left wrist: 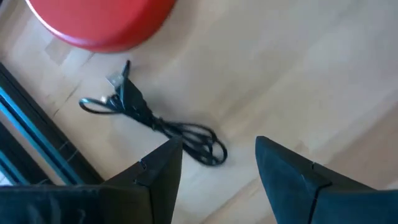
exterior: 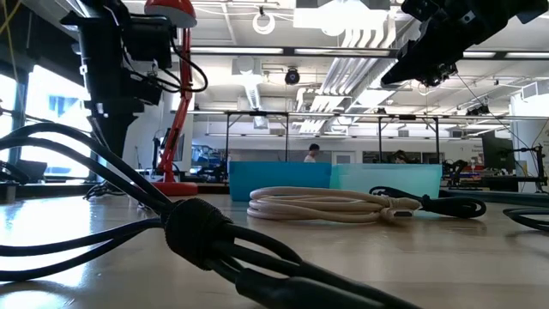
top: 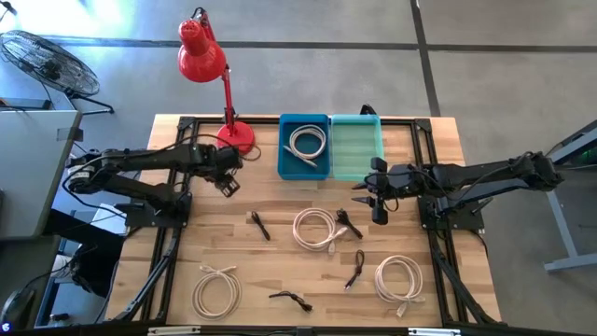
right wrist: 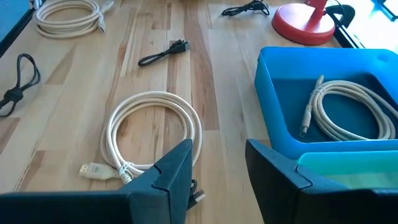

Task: Pick & Place USB Port
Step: Put the black charger cable into the green bin

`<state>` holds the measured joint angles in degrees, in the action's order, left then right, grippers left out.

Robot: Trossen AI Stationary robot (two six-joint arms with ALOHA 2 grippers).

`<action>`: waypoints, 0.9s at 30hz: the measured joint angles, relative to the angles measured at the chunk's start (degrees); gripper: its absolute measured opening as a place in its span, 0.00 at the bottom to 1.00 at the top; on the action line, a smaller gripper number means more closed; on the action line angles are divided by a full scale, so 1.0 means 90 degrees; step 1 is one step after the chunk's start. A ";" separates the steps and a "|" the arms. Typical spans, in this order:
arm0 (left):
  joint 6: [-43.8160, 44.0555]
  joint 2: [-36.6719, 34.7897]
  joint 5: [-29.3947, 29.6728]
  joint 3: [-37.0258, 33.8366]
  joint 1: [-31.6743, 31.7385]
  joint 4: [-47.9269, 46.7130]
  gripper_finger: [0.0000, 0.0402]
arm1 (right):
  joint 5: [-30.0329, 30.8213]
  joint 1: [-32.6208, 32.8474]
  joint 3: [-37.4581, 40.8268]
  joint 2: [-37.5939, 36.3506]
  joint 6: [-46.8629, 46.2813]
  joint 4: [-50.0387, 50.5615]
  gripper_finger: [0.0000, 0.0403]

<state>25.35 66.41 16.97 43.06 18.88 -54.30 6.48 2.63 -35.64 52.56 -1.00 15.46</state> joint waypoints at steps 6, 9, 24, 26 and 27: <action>-0.0026 0.0000 -0.0205 0.0001 0.0686 0.0146 0.49 | -0.0061 0.0002 0.0000 0.0000 -0.0004 0.0044 0.35; 0.0337 0.0015 -0.0117 0.0001 0.0929 -0.0038 0.49 | -0.0085 0.0003 0.0000 0.0000 -0.0004 0.0075 0.35; 0.1709 0.0024 -0.0175 0.0001 0.1247 -0.0678 0.49 | -0.0501 0.0002 0.0000 0.0000 -0.0004 0.0272 0.35; 0.1735 0.0024 -0.0193 0.0001 0.1240 -0.0567 0.49 | -0.0537 0.0004 0.0000 0.0000 -0.0004 0.0296 0.35; 0.1742 0.0024 -0.0193 0.0001 0.1240 -0.0548 0.49 | -0.0559 0.0004 0.0000 0.0000 -0.0016 0.0303 0.35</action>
<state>41.03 66.63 15.23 43.07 30.04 -59.23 1.45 2.67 -35.64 52.56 -1.14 18.19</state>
